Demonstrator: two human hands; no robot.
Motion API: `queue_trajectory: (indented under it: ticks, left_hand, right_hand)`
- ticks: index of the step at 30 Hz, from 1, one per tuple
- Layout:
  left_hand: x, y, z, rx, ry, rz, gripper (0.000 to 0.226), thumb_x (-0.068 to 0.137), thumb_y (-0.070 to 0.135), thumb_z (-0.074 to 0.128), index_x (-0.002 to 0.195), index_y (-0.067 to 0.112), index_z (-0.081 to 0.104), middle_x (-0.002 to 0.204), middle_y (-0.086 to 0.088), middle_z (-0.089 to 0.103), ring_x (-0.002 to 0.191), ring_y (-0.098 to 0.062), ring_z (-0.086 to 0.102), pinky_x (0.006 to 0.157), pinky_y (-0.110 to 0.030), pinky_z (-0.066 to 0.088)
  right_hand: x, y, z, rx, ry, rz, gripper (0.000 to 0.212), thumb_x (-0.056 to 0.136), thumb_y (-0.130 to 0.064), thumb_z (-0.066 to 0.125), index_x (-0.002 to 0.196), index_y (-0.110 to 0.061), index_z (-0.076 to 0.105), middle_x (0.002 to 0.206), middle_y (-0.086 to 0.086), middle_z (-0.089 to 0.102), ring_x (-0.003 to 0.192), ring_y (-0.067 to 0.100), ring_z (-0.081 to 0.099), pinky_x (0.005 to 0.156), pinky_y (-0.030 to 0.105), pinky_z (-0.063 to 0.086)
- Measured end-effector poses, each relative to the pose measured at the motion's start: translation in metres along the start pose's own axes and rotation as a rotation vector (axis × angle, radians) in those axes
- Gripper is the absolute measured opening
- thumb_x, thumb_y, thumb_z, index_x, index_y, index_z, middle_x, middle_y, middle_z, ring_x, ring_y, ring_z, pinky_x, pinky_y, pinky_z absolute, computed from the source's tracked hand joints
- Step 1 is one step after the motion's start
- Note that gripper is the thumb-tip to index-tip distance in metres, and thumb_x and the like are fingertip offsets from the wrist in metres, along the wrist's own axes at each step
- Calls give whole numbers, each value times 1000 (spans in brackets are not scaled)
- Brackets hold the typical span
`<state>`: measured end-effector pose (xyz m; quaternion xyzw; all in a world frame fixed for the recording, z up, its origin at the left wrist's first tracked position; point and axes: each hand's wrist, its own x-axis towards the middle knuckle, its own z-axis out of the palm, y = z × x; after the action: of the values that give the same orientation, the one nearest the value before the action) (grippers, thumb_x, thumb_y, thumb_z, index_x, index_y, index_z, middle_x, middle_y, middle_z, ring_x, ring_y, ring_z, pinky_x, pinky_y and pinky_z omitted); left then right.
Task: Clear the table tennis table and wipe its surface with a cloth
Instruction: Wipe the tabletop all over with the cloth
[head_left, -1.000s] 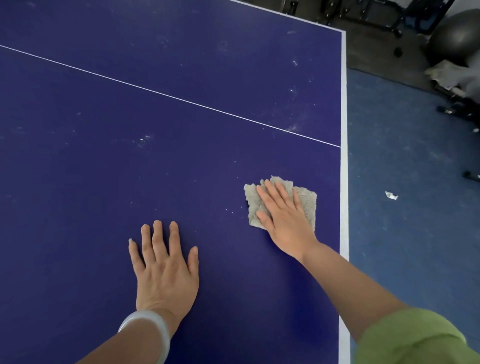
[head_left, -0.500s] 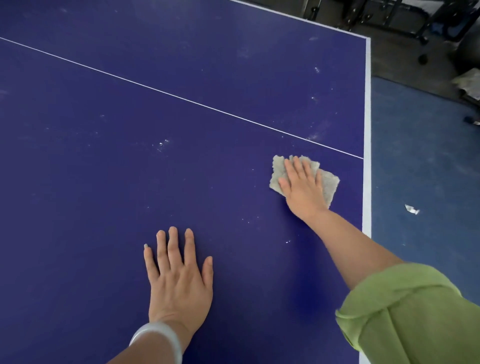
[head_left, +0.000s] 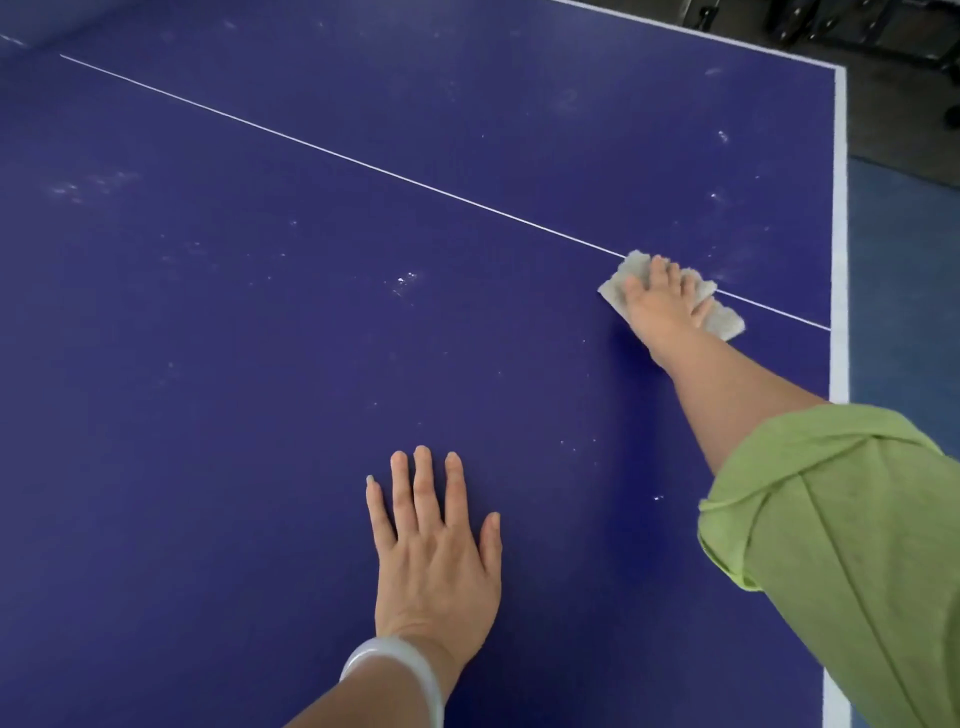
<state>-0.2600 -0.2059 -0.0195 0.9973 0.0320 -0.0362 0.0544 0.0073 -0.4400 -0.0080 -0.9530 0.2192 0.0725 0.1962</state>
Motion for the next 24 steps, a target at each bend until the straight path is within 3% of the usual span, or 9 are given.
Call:
queue_trajectory:
  ticks: [5, 8, 10, 12, 15, 17, 19, 22, 24]
  left_hand:
    - [0, -3, 3, 4, 10, 4, 68, 95, 49, 25, 144, 6, 45, 149, -23, 41, 143, -40, 31, 113, -62, 27]
    - [1, -3, 3, 0, 14, 6, 69, 94, 49, 24, 144, 6, 45, 149, -23, 40, 143, -40, 30, 114, -62, 25]
    - [0, -4, 4, 2, 10, 3, 69, 95, 49, 23, 145, 6, 43, 151, -23, 39, 144, -40, 28, 114, -62, 25]
    - [-1, -4, 4, -1, 4, 4, 69, 95, 49, 22, 146, 7, 42, 151, -23, 37, 145, -39, 27, 115, -62, 24]
    - [-1, -3, 3, -3, -4, 4, 69, 96, 49, 21, 146, 6, 41, 152, -23, 37, 145, -40, 27, 115, -62, 23]
    - [-1, -3, 3, 0, -12, 4, 70, 95, 49, 20, 147, 7, 41, 152, -23, 36, 145, -40, 26, 116, -61, 21]
    - [0, -3, 2, 8, -12, 4, 71, 95, 50, 19, 147, 7, 41, 152, -23, 36, 146, -39, 25, 117, -61, 20]
    - [0, -2, 3, 18, -9, -1, 72, 95, 51, 16, 148, 8, 37, 154, -21, 33, 147, -37, 22, 118, -59, 17]
    - [0, -2, 3, 29, -25, -1, 74, 94, 52, 9, 152, 10, 29, 158, -18, 26, 149, -35, 14, 120, -57, 10]
  right_hand:
    - [-75, -43, 50, -264, -64, -576, 55, 105, -45, 18, 157, -31, 8, 166, -4, 0, 152, 20, -7, 120, 48, -8]
    - [-90, -7, 47, -269, -117, -730, 56, 104, -49, 16, 157, -35, 4, 165, -11, -4, 151, 12, -12, 119, 41, -14]
    - [-70, 33, 26, -271, -27, -590, 55, 105, -45, 23, 157, -31, 13, 165, -8, 5, 152, 15, -3, 122, 45, -2]
    - [-52, 78, 2, -268, 92, -286, 55, 105, -40, 25, 157, -24, 17, 165, 0, 12, 151, 23, 4, 121, 52, 7]
    - [-52, 100, -9, -159, 131, 137, 58, 104, -43, 19, 158, -24, 10, 166, 3, 4, 152, 25, -3, 120, 55, -1]
    - [-68, 71, 4, -184, 147, 173, 59, 102, -38, 21, 158, -21, 12, 164, 7, 10, 150, 32, 2, 119, 59, 3]
    - [-95, 24, 27, -215, 118, -47, 60, 99, -35, 24, 157, -22, 16, 162, 7, 14, 150, 34, 5, 119, 59, 7]
    - [-155, -35, 72, -241, -25, -540, 59, 104, -45, 18, 158, -28, 3, 166, -1, -5, 151, 22, -14, 120, 51, -12]
    - [-176, -39, 77, -280, -101, -725, 59, 104, -48, 17, 158, -30, 1, 166, -4, -7, 151, 18, -17, 120, 48, -15]
